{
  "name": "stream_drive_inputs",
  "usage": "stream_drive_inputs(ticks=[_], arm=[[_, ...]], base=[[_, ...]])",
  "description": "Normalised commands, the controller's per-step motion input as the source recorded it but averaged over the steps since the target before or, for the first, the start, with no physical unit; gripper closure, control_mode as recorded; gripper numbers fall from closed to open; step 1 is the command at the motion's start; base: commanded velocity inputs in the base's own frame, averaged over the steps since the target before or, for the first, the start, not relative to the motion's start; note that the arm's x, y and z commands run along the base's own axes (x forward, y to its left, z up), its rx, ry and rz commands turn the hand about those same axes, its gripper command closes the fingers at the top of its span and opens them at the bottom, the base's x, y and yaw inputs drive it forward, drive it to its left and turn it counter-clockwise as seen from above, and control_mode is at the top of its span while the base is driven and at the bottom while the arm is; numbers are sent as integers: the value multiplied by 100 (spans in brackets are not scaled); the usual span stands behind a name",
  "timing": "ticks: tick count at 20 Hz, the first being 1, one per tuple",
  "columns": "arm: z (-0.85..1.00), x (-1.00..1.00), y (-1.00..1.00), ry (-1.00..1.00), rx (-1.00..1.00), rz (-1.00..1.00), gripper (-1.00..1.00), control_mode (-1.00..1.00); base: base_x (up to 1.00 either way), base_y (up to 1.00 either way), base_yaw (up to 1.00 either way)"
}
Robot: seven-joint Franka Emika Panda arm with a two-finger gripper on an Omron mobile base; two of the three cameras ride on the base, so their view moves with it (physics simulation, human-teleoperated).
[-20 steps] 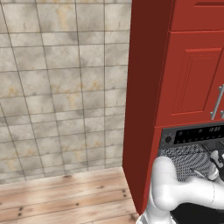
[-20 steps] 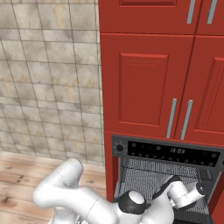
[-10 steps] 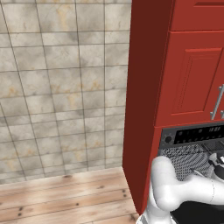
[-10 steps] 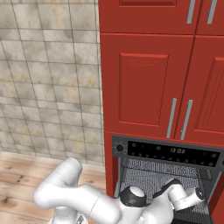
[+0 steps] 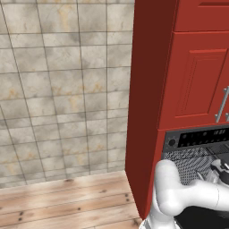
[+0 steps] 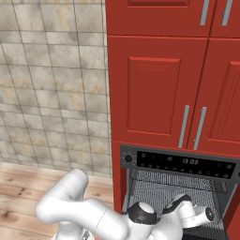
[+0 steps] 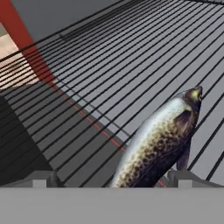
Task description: Take the fish from the oven and place it on the plate on the counter.
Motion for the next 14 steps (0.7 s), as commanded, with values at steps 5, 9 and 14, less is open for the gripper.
stream_drive_inputs(ticks=[5, 9, 14], arm=[[-76, 0, -18, -1, 25, 3, -100, -100], [-38, 3, -37, 0, 19, 0, -100, -100], [-45, 1, -31, 0, 17, 0, -100, -100]], base=[[0, 0, 0], [0, 0, 0], [0, 0, 0]])
